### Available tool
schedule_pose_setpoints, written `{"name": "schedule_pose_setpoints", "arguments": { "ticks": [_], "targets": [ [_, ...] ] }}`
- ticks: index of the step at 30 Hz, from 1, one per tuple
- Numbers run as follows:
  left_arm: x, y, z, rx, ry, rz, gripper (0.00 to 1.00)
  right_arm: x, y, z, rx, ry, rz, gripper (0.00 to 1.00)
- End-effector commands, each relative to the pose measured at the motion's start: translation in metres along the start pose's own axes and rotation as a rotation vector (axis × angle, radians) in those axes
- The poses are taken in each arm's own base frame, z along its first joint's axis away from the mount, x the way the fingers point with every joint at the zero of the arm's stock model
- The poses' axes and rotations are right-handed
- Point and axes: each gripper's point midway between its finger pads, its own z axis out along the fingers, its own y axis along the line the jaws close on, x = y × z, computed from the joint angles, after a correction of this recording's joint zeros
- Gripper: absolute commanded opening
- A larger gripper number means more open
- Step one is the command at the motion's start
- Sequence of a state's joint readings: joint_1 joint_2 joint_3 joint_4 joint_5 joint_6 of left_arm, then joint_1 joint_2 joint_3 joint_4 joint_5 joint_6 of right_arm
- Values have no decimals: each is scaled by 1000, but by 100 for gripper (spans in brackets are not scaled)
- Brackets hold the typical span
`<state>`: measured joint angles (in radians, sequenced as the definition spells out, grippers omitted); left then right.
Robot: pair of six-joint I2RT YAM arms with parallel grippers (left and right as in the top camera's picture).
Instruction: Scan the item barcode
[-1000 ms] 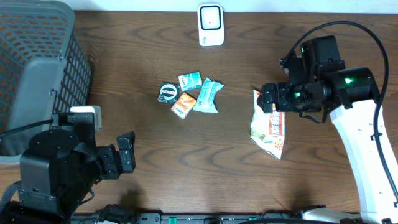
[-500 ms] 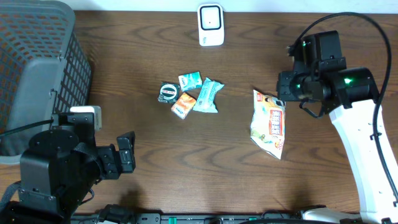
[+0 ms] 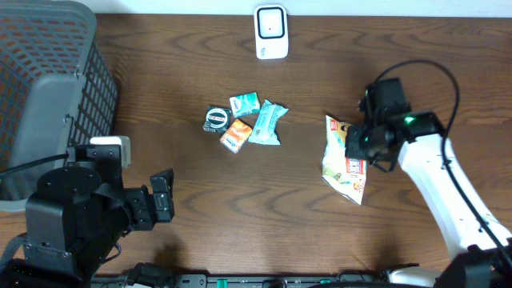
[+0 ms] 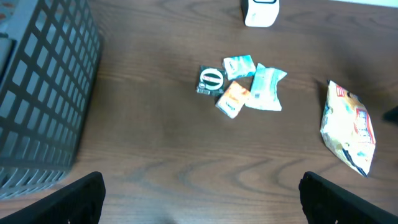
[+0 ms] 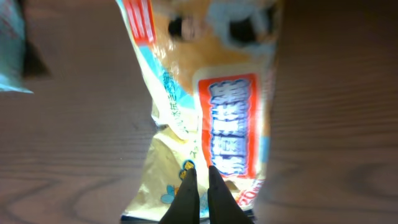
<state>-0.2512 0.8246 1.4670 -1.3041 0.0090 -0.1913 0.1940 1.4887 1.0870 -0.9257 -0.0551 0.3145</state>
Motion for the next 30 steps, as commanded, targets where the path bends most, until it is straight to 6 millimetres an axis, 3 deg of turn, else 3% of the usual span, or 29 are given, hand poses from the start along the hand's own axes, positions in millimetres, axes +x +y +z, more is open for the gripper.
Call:
{"name": "schedule_pose_setpoints", "arguments": {
  "ticks": [1, 6, 10, 14, 18, 21, 24, 27, 30],
  "targets": [
    [-2, 0, -2, -3, -6, -15, 98, 33, 5, 32, -60, 107, 34, 1],
    [-2, 0, -2, -3, -6, -15, 98, 69, -8, 63, -29, 193, 71, 1],
    [-2, 0, -2, -3, -6, -15, 98, 73, 4, 61, -102, 218, 65, 1],
    [-2, 1, -2, -3, -6, -15, 98, 60, 24, 41, -194, 225, -10, 1],
    [-2, 0, -2, -3, -6, -15, 98, 34, 33, 1, -209, 197, -87, 1],
    [-2, 0, -2, -3, -6, -15, 98, 6, 22, -20, -105, 115, -107, 1],
    [-2, 0, -2, -3, -6, -15, 98, -17, 4, -30, 19, 29, -113, 1],
    [-2, 0, -2, -3, -6, -15, 98, -26, -14, -28, 120, -17, -33, 1],
    [-2, 0, -2, -3, -6, -15, 98, -23, -21, -21, 136, -13, 8, 1]
  ]
}}
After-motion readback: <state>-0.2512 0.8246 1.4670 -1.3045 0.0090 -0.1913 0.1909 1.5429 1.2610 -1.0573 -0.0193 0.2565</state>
